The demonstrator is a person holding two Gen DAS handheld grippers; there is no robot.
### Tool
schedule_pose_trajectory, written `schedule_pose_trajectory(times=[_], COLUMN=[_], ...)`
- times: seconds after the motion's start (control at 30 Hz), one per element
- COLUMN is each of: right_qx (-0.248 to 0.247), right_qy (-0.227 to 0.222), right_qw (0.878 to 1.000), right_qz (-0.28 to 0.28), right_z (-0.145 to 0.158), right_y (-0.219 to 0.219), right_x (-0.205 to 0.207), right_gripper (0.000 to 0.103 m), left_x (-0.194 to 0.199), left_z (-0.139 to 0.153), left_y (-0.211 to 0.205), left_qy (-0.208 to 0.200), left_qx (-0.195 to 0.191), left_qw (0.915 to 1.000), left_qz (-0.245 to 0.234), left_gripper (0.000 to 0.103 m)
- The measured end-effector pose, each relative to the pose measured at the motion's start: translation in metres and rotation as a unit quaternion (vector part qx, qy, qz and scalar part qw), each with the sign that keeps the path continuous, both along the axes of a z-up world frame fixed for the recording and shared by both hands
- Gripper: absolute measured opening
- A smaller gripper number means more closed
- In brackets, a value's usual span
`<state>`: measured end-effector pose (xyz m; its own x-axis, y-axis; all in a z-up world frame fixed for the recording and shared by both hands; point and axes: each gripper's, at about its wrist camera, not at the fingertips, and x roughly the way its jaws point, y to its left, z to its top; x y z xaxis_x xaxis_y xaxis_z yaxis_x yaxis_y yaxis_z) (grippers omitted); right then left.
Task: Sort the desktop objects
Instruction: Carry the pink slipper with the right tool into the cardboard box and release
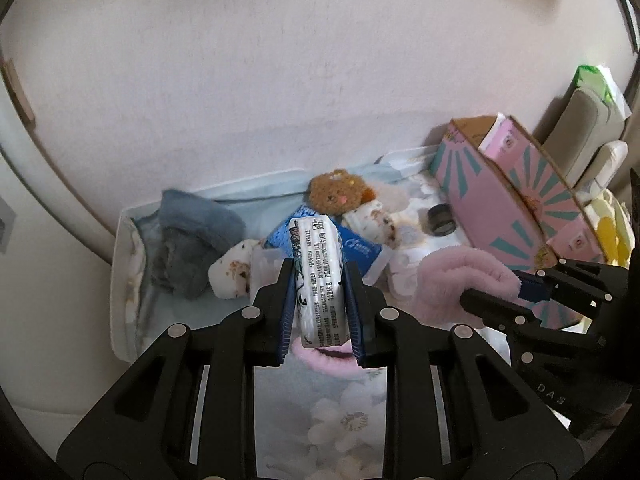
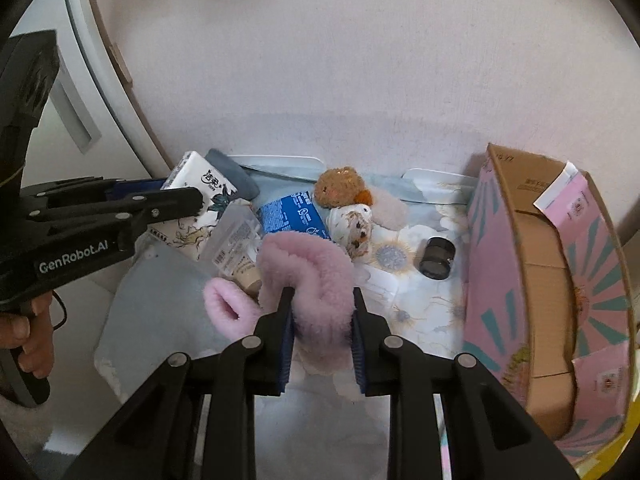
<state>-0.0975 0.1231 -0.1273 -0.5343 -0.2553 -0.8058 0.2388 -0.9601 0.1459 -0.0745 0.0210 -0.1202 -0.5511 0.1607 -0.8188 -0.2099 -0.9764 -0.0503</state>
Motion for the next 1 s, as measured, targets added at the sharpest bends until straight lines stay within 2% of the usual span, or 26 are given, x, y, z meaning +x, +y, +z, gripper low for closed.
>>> schedule_pose_trajectory(times=[0.2,0.37,0.53,0.77,1.0], right_qx=[-0.019,-0.005,0.004,0.023,0.026], right_qy=[-0.012,0.006,0.011,-0.012,-0.048], right_qw=[1.0,1.0,0.999,0.997,0.994], right_qz=[-0.015,-0.026,-0.047,-0.077,-0.1], right_z=[0.03,0.057,0.069,0.065,0.041], right_y=[0.022,0.04,0.069,0.116,0.161], right_x=[-0.003,-0.003,-0.003,0.001,0.001], right_gripper=[0.023,0.023,0.023,0.023,0.023], left_x=[-0.004,-0.009,-0.023,-0.047,-0.065], left_z=[0.033,0.054,0.067,0.073,0.056], left_y=[0.007,0.025,0.054,0.116,0.179], left_qy=[0.007,0.019,0.02,0.013,-0.012], left_qx=[0.022,0.02,0.02,0.042,0.051], left_qw=[0.9997,0.9993,0.9989,0.996,0.9924], left_qz=[-0.007,-0.023,-0.038,-0.078,-0.111], left_gripper=[0.02,0.02,0.02,0.02,0.02])
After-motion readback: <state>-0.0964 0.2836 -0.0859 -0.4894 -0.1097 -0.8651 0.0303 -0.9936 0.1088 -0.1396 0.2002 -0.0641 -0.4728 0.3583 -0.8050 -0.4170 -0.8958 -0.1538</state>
